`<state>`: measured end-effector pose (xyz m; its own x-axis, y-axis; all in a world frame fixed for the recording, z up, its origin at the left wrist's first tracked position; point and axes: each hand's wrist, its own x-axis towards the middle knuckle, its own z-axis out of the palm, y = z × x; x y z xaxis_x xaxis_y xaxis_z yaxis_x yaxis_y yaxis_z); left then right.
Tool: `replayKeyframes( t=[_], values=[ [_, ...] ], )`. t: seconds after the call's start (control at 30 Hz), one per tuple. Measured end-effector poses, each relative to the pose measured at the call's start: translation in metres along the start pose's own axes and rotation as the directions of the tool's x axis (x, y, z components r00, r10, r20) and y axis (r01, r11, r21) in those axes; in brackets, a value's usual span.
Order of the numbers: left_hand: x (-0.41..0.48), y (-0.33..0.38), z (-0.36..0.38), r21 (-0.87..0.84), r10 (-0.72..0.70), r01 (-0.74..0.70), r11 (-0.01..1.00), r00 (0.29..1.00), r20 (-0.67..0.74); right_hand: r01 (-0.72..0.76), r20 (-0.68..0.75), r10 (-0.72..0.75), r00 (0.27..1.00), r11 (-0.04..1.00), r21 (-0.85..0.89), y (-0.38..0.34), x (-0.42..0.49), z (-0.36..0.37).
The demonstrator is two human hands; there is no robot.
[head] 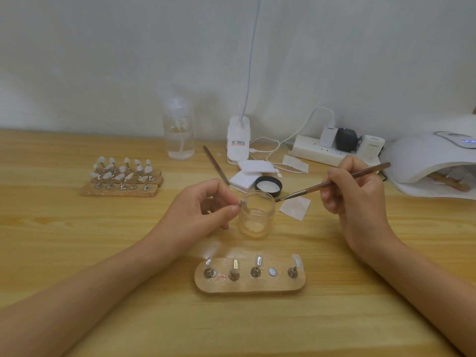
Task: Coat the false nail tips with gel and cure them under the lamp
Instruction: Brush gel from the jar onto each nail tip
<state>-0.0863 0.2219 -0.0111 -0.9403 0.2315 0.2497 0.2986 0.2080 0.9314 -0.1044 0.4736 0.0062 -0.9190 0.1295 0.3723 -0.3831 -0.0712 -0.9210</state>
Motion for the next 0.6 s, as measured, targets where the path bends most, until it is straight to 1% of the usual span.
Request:
replayKeyframes(
  t=[0.07,0.13,0.23,0.3,0.4,0.6],
  values=[
    [0.0,0.0,0.0,0.001,-0.002,0.002,1.0,1.0,-0.001,0.018,0.04,-0.019,0.999,0.999,0.039,-0.001,0.002,-0.002],
    [0.0,0.0,0.0,0.0,-0.004,0.004,1.0,1.0,-0.004,0.076,0.149,-0.086,0.985,0.995,0.071,-0.003,0.004,-0.002],
    [0.0,0.0,0.0,-0.014,-0.01,0.01,1.0,1.0,-0.008,0.154,0.329,-0.16,0.931,0.987,0.044,-0.004,0.008,-0.004],
    [0.0,0.0,0.0,-0.011,-0.006,0.006,1.0,1.0,-0.004,0.178,0.393,-0.169,0.904,0.984,0.013,-0.003,0.008,-0.007],
    [0.0,0.0,0.0,-0.004,-0.002,0.002,1.0,1.0,0.002,0.177,0.426,-0.172,0.888,0.984,0.028,-0.003,0.01,-0.01],
    [0.0,0.0,-0.001,-0.005,-0.005,0.006,1.0,1.0,0.003,0.168,0.435,-0.176,0.883,0.984,0.057,-0.006,0.018,-0.018]
  ],
)
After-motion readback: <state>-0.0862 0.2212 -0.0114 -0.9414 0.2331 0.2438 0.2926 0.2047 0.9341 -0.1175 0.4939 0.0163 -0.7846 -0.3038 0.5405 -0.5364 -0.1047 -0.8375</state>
